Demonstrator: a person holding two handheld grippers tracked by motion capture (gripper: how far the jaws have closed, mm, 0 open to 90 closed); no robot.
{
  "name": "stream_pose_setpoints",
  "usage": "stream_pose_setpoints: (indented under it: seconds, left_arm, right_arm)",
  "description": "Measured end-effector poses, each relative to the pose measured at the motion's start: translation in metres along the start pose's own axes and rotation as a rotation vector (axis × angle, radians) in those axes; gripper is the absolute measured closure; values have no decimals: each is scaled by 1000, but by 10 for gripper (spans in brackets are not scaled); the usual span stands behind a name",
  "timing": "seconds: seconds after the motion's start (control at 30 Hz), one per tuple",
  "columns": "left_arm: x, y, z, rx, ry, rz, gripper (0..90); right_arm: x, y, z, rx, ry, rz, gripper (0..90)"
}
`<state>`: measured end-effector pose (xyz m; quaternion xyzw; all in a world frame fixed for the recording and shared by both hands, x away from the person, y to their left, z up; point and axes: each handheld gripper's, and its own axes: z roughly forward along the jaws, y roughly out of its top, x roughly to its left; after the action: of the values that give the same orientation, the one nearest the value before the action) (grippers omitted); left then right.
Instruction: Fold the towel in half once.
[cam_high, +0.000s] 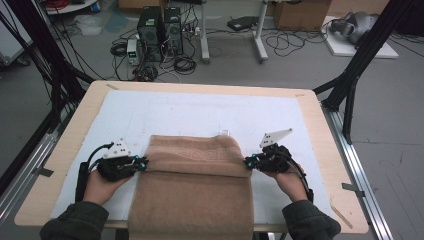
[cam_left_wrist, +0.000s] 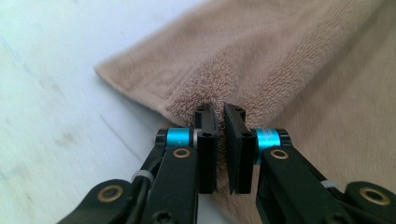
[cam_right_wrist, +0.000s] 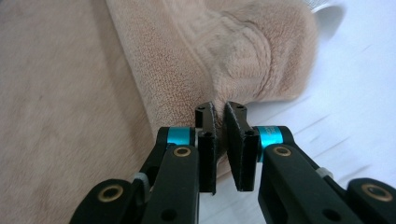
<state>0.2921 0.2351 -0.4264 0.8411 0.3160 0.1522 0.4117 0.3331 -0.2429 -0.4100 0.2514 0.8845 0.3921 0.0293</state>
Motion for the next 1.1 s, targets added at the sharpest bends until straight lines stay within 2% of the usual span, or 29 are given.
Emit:
stream_pose_setpoints:
  seconds: [0.1,0.13,0.17,0.2,0.23,0.33,0.4,0.43,0.5,0.57,0.63,0.7,0.77,0.8,0.83,0.9,0.93,1.0,1.03,1.1]
  left_arm:
    - [1,-10,3,23,-18,-26,797]
    - [2,-11,2,20,-25,-37,768]
    - [3,-11,0,19,-24,-45,718]
    - [5,-10,-2,12,-20,-54,663]
    - [7,-9,-5,7,-20,-56,624]
    - [16,4,-11,-27,-6,-73,553]
    - [21,14,-10,-32,13,-69,556]
    - [23,18,-6,-38,26,-78,562]
    - [30,25,4,-34,35,-102,569]
    - [36,31,19,-11,53,-109,568]
    - [42,34,33,3,55,-137,562]
    - [48,35,46,22,77,-140,547]
    - [54,31,57,58,76,-167,540]
    - [56,28,62,86,75,-168,544]
    - [55,27,62,73,85,-159,558]
    - [54,28,62,78,96,-151,617]
    - [54,28,61,75,81,-149,656]
    - [50,29,62,76,61,-139,785]
    - [48,30,62,85,72,-123,829]
    - [47,31,60,84,71,-114,835]
  right_arm:
    - [1,-12,9,7,14,15,811]
    - [0,-15,10,3,21,25,769]
    - [0,-16,10,2,19,36,690]
    - [-1,-15,8,-19,9,48,630]
    - [-2,-14,5,-42,16,60,627]
    - [-7,-4,-6,-91,-38,55,592]
    - [-12,4,-9,-96,-77,58,592]
    - [-15,8,-7,-76,-105,52,591]
    - [-22,14,2,-43,-130,53,565]
    - [-29,16,14,-25,-124,73,526]
    - [-33,17,25,-9,-135,82,504]
    - [-38,16,38,7,-128,96,485]
    - [-41,14,47,27,-118,110,530]
    - [-42,14,47,18,-127,117,587]
    - [-42,14,47,17,-136,119,650]
    - [-43,14,47,21,-129,103,748]
    - [-43,14,48,24,-128,95,788]
    - [-43,14,48,23,-99,92,847]
    - [-44,14,48,17,-79,97,851]
    - [-44,14,45,15,-76,93,856]
